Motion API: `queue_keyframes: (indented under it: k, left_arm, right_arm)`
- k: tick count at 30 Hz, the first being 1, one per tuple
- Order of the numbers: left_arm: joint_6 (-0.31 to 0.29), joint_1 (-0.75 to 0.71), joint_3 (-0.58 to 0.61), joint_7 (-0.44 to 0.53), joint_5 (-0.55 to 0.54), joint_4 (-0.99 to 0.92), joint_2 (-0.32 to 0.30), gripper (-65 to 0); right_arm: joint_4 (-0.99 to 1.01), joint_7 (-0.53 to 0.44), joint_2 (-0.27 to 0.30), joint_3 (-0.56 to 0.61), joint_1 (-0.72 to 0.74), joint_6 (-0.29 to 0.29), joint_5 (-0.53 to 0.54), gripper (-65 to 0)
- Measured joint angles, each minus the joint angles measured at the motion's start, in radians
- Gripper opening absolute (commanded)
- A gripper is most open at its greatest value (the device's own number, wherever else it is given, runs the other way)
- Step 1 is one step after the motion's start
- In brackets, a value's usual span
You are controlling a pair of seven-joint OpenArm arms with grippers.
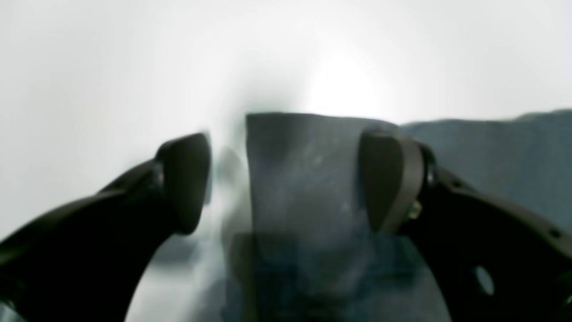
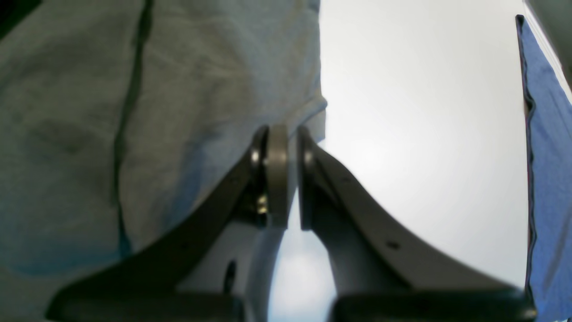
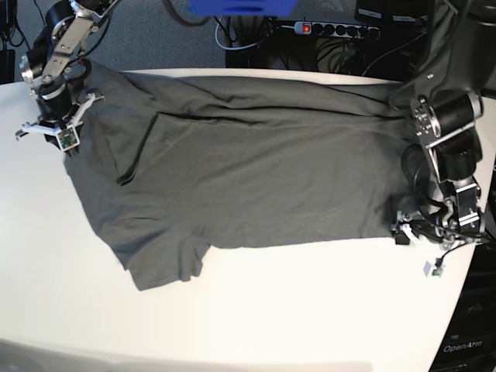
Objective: Fold the T-shirt properly
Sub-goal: 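Release the shirt and move the right gripper toward the sleeve corner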
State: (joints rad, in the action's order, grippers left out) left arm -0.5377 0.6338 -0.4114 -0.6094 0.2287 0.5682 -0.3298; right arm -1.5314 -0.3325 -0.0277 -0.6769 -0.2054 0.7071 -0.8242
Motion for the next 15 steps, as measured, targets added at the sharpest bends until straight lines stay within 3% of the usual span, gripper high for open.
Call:
queue_keyframes:
  k: [15]
  left_arm:
    - [0.004, 0.014, -0.005, 0.034, -0.011, -0.064, -0.004, -13.5]
  right_arm:
    - [0.000, 0.000, 0.000, 0.000, 0.000, 0.000, 0.000, -61.5]
